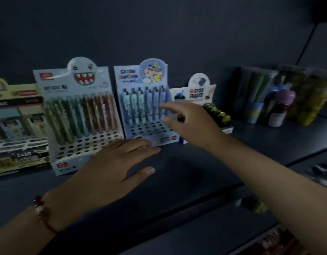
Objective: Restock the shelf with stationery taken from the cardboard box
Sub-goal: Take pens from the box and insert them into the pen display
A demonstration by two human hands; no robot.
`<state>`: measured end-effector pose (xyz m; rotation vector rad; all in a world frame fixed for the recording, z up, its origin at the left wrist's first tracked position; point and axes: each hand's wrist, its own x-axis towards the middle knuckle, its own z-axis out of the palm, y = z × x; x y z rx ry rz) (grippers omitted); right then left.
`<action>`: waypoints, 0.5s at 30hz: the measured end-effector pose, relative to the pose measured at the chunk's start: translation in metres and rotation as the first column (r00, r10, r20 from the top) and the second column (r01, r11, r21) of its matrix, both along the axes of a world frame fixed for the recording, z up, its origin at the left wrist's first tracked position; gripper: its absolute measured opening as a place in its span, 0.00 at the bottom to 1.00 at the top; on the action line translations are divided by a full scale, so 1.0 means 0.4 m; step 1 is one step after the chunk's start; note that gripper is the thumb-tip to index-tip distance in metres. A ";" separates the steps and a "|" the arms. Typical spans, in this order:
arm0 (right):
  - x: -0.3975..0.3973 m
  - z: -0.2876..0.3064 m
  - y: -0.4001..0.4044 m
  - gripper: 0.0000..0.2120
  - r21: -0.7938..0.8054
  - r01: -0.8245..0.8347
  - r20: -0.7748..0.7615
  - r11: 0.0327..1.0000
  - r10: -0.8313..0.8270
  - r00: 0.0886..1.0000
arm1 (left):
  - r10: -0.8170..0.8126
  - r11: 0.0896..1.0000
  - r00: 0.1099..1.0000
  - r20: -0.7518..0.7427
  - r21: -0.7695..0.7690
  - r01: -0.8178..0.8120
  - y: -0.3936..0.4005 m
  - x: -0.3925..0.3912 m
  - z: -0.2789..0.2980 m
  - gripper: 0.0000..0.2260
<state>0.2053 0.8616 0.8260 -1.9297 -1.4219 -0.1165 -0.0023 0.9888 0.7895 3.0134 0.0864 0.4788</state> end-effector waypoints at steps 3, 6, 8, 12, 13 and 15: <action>-0.018 -0.032 -0.221 0.20 -0.070 -0.005 0.011 0.998 0.006 1.000 | -0.083 0.994 0.996 0.024 -0.071 0.084 -0.100 0.005 -0.002 0.21; -0.046 -0.103 -0.468 0.20 -0.118 0.051 -0.006 0.992 -0.052 0.999 | -0.220 0.963 0.975 0.022 -0.155 0.221 -0.246 0.032 -0.023 0.19; -0.079 -0.159 -0.627 0.20 -0.155 0.122 -0.039 0.980 -0.130 0.991 | -0.313 0.929 0.949 0.035 -0.196 0.314 -0.360 0.063 -0.045 0.19; -0.193 -0.278 -0.941 0.21 -0.174 0.342 -0.153 0.923 -0.369 0.917 | -0.492 0.830 0.871 -0.016 -0.311 0.463 -0.625 0.123 -0.120 0.19; -0.231 -0.307 -1.019 0.20 -0.175 0.400 -0.203 0.900 -0.431 0.879 | -0.542 0.794 0.840 -0.034 -0.349 0.498 -0.698 0.133 -0.146 0.19; -0.318 -0.366 -1.167 0.21 -0.196 0.501 -0.287 0.843 -0.538 0.793 | -0.640 0.715 0.765 -0.072 -0.423 0.557 -0.845 0.146 -0.204 0.19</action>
